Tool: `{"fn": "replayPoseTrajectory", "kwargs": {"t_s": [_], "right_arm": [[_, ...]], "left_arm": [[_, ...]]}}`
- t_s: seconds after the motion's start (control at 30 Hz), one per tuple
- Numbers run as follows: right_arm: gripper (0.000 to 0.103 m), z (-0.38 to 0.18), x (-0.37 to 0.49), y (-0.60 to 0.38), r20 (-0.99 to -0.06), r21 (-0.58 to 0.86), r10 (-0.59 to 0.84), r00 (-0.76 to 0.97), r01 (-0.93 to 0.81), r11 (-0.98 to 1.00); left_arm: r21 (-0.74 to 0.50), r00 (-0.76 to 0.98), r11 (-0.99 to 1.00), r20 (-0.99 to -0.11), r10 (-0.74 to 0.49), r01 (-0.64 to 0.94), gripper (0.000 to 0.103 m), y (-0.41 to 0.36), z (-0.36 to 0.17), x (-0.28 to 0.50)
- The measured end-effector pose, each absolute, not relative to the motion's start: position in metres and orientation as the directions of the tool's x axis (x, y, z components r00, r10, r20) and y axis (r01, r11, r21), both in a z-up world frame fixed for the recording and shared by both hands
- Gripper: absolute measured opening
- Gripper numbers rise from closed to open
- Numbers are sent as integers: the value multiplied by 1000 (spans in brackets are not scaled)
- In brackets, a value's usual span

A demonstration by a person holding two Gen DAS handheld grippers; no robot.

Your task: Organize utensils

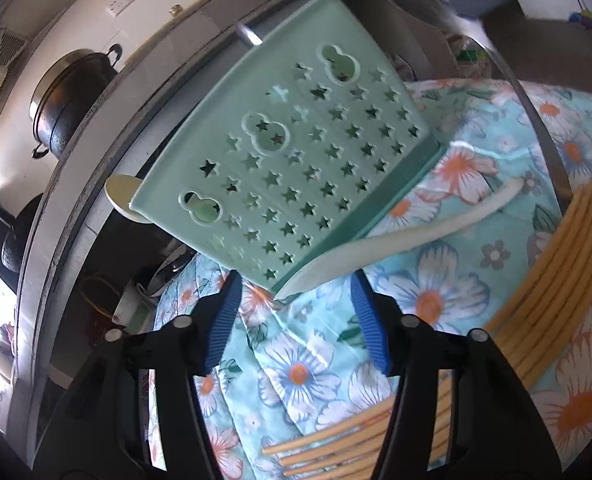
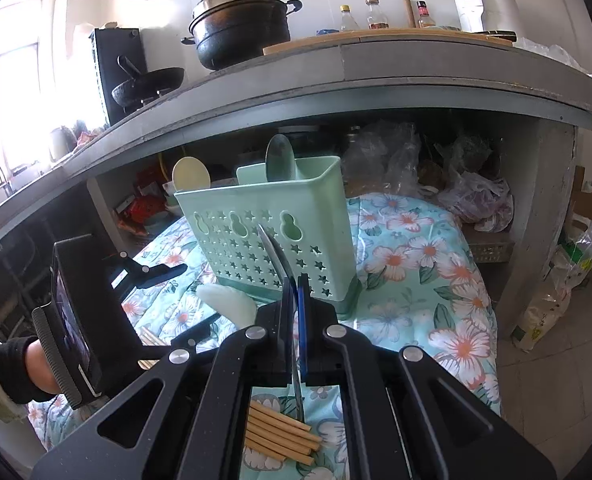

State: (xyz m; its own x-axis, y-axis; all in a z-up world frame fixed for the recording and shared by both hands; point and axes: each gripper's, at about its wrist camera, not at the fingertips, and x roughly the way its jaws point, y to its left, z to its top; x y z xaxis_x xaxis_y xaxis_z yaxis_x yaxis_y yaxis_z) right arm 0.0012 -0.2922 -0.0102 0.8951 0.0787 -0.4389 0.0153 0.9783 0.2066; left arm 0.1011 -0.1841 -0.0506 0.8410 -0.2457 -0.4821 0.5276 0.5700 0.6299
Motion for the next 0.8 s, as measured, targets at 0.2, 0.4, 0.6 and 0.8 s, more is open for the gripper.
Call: {"fn": "replayPoseTrajectory", "kwargs": {"t_s": [0.2, 0.4, 0.6, 0.8], "right_arm": [[2, -11, 2, -293, -438, 209, 85, 895, 9, 978], [3, -11, 2, -293, -438, 212, 87, 895, 9, 977], [3, -11, 0, -292, -438, 211, 91, 894, 4, 977], [3, -11, 2, -290, -438, 229, 103, 893, 1, 973]], "left_arm": [[555, 776, 569, -568, -273, 607, 28, -182, -54, 120], [627, 762, 438, -570, -307, 645, 1, -180, -61, 109], [643, 713, 307, -641, -285, 702, 1, -165, -52, 82], [337, 541, 517, -780, -315, 787, 1, -132, -36, 121]]}}
